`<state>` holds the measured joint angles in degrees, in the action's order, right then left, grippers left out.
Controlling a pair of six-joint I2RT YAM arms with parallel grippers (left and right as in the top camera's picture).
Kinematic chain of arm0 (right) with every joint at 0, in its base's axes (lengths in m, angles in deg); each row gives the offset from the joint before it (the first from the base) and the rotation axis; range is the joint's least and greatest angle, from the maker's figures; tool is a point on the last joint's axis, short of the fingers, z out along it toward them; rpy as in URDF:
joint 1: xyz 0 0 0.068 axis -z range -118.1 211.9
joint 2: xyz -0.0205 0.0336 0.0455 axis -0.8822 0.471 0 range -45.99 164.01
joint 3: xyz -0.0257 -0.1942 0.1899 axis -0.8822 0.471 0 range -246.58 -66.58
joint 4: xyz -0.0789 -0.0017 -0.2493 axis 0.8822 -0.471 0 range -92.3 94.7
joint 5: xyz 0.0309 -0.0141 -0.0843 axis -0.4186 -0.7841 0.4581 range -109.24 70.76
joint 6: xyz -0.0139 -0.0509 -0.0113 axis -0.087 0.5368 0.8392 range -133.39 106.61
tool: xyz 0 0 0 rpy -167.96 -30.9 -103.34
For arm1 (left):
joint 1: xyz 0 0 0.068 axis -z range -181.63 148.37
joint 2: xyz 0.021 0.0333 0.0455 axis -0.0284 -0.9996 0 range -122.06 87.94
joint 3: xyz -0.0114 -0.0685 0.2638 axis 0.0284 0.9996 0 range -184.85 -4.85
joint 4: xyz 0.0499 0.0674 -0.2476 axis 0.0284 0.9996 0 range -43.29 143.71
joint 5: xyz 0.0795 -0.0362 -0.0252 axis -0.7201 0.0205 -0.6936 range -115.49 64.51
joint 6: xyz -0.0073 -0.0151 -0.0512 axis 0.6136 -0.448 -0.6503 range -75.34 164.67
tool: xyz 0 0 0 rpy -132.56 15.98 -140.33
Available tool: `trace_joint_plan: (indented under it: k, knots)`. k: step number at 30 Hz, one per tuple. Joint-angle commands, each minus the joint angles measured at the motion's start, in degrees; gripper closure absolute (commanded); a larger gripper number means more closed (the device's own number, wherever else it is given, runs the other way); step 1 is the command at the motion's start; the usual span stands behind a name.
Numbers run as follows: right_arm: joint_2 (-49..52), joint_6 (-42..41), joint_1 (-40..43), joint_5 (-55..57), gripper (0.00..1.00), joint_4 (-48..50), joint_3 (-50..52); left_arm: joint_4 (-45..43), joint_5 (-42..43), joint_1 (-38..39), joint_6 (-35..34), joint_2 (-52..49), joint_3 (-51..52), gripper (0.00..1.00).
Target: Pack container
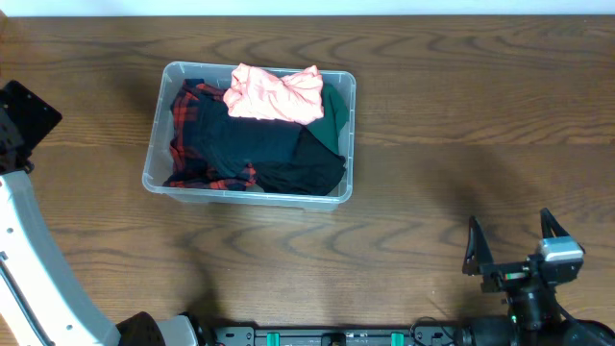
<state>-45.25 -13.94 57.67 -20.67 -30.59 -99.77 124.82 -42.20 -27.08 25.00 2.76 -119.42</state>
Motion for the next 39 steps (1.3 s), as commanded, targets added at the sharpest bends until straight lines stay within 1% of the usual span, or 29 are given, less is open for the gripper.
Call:
trace_joint_plan:
  k: [1, 11, 20, 39]
  knots:
    - [-0.39, 0.81, 0.17, 0.5, 0.01, 1.51, 3.21, 0.11, -0.52, -0.24, -0.15, -0.33, -0.42, 0.02]
    - [-0.39, 0.83, 0.2, 0.33, 0.01, 14.05, 19.5, 0.11, -0.52, -0.24, -0.15, -0.33, -0.42, 0.02]
    - [-0.39, 0.85, 0.2, 0.59, 0.01, 23.67, 29.7, 0.11, -0.52, -0.24, -0.15, -0.33, -0.42, 0.02]
    - [-0.39, 0.85, 0.2, 0.59, 0.01, 24.13, 29.86, 0.11, -0.52, -0.24, -0.17, -0.33, -0.42, 0.02]
